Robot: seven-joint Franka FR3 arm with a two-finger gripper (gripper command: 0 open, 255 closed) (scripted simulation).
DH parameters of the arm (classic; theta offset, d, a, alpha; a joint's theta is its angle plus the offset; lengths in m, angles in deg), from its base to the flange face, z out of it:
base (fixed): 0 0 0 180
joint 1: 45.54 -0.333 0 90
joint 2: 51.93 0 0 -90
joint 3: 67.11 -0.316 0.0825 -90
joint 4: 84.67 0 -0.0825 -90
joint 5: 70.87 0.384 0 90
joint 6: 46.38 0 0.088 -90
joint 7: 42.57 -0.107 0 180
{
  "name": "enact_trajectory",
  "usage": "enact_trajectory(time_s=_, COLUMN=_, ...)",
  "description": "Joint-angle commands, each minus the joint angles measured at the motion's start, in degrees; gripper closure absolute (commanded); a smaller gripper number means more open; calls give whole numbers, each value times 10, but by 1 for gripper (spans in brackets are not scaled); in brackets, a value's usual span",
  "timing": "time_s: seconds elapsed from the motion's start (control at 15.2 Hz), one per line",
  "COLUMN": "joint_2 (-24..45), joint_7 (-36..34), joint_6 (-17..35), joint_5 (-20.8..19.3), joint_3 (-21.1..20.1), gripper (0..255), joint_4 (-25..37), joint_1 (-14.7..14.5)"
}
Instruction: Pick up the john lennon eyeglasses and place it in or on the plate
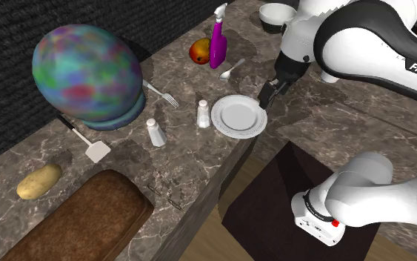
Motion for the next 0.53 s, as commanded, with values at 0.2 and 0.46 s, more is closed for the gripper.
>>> enact_trajectory(time_s=0.2, joint_2=16, joint_7=-33, joint_6=9, joint_5=15, joint_3=-39, gripper=0, joint_4=6, joint_1=-14)
enact_trajectory(time_s=0.46, joint_2=45, joint_7=-76, joint_6=22, joint_5=32, joint_3=-91, gripper=0, joint_4=23, joint_1=-31)
